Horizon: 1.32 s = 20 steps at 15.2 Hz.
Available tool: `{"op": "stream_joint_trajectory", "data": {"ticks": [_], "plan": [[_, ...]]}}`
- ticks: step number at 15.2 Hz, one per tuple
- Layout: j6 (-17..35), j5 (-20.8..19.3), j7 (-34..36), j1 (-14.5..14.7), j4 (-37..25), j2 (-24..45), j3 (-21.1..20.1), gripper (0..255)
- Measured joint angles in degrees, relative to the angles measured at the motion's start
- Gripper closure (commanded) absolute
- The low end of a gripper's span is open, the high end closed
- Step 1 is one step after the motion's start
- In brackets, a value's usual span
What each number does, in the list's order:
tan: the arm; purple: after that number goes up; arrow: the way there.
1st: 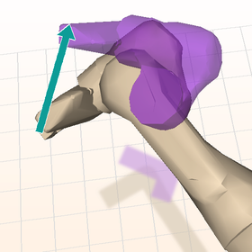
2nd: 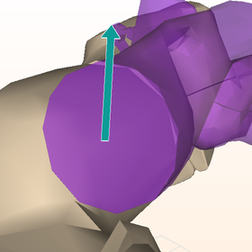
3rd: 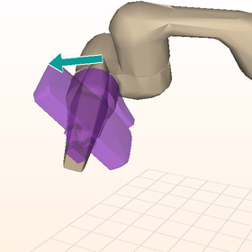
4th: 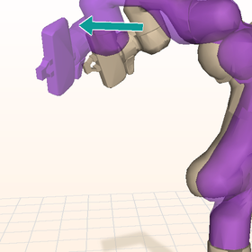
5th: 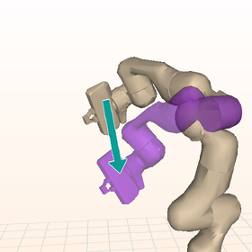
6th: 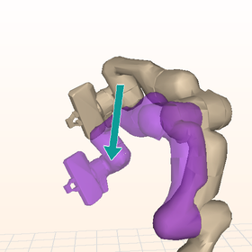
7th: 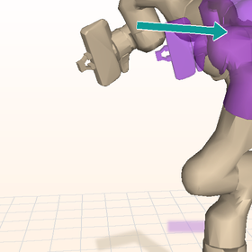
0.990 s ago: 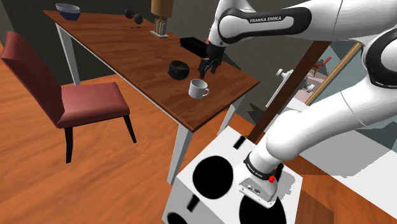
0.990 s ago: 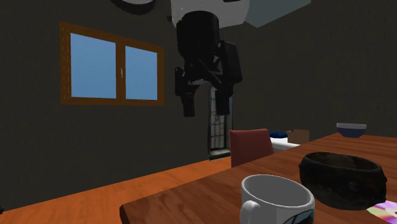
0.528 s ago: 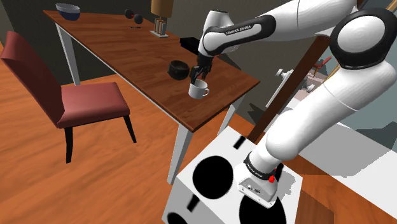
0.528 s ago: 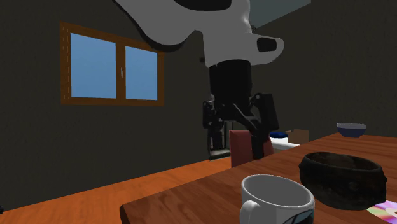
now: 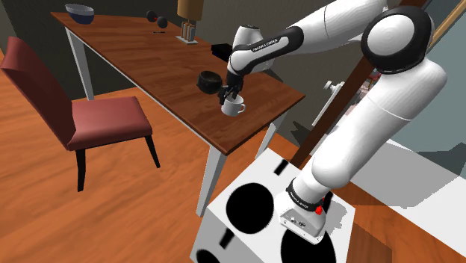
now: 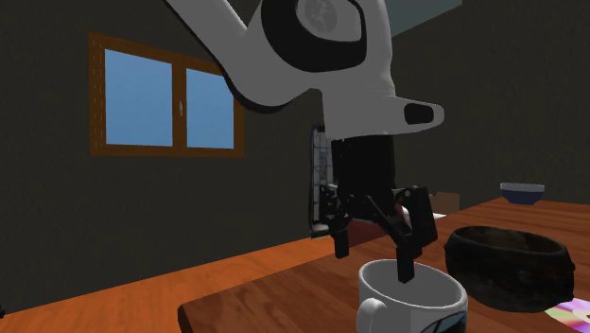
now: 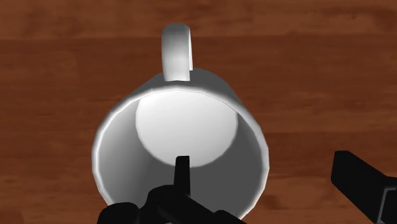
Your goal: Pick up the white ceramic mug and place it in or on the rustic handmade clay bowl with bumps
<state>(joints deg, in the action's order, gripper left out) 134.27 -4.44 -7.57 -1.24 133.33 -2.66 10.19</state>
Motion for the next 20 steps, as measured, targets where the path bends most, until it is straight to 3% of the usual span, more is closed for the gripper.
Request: {"op": "stream_joint_trajectory", "data": {"ticks": [8, 9, 20], "plan": [[2.0, 0.2, -0.2, -0.1, 0.5, 1.4, 0.1, 0], [2.0, 0.2, -0.2, -0.1, 0.5, 1.4, 0.1, 255], [1.5, 0.2, -0.1, 0.0, 0.4, 1.1, 0.1, 255]]}}
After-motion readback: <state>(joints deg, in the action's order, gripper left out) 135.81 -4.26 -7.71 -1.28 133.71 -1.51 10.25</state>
